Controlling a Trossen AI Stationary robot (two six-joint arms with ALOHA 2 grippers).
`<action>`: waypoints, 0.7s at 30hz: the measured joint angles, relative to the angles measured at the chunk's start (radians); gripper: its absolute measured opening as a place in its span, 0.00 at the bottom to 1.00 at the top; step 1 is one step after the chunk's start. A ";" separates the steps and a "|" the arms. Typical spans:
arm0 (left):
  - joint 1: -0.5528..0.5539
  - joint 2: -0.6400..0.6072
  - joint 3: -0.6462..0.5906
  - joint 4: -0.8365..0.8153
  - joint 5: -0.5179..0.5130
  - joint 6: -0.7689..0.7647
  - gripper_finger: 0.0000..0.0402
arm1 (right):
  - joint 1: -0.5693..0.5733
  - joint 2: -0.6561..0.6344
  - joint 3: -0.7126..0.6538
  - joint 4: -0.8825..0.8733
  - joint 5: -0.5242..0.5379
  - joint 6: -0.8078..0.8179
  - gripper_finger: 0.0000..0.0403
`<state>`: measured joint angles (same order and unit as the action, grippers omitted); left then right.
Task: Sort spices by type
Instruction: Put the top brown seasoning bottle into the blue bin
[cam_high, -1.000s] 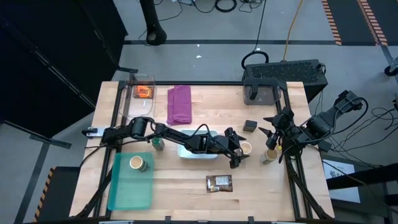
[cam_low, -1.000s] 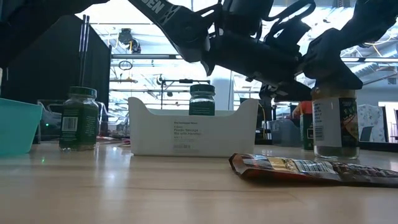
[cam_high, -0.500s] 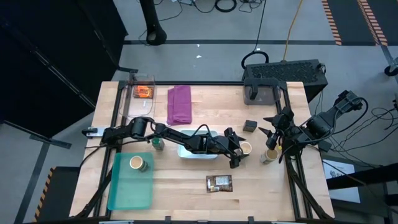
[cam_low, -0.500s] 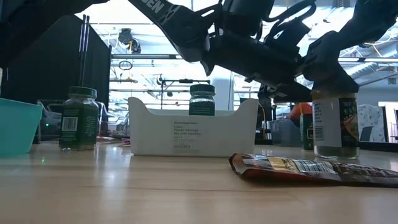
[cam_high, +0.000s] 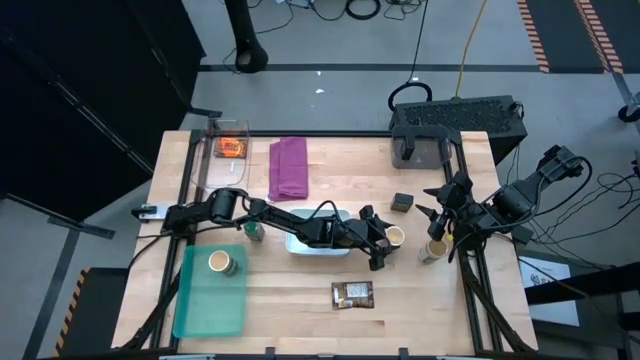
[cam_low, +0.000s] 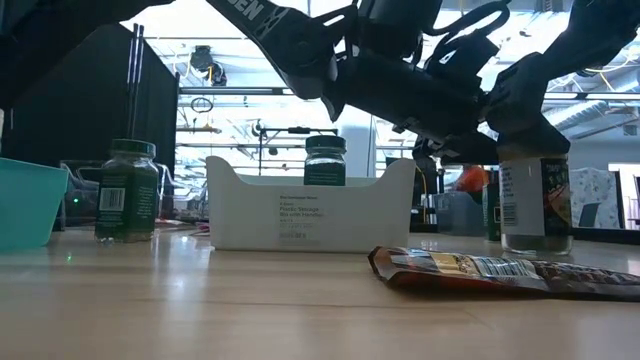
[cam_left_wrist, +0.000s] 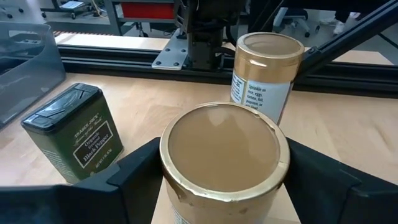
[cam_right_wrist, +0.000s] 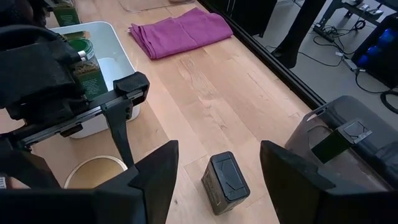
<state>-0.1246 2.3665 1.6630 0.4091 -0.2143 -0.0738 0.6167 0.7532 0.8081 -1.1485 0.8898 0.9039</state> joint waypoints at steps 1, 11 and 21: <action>-0.001 0.000 0.000 0.000 0.000 0.000 0.71 | 0.000 0.000 0.000 0.000 0.000 0.000 0.52; -0.023 -0.081 -0.003 0.014 -0.003 0.009 0.71 | 0.000 0.000 0.000 0.000 -0.001 0.000 0.52; -0.148 -0.374 0.000 -0.352 -0.150 0.043 0.71 | 0.000 0.000 0.000 0.003 -0.005 0.002 0.52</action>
<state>-0.2723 1.9923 1.6627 0.0573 -0.3647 -0.0304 0.6167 0.7528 0.8078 -1.1452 0.8846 0.9062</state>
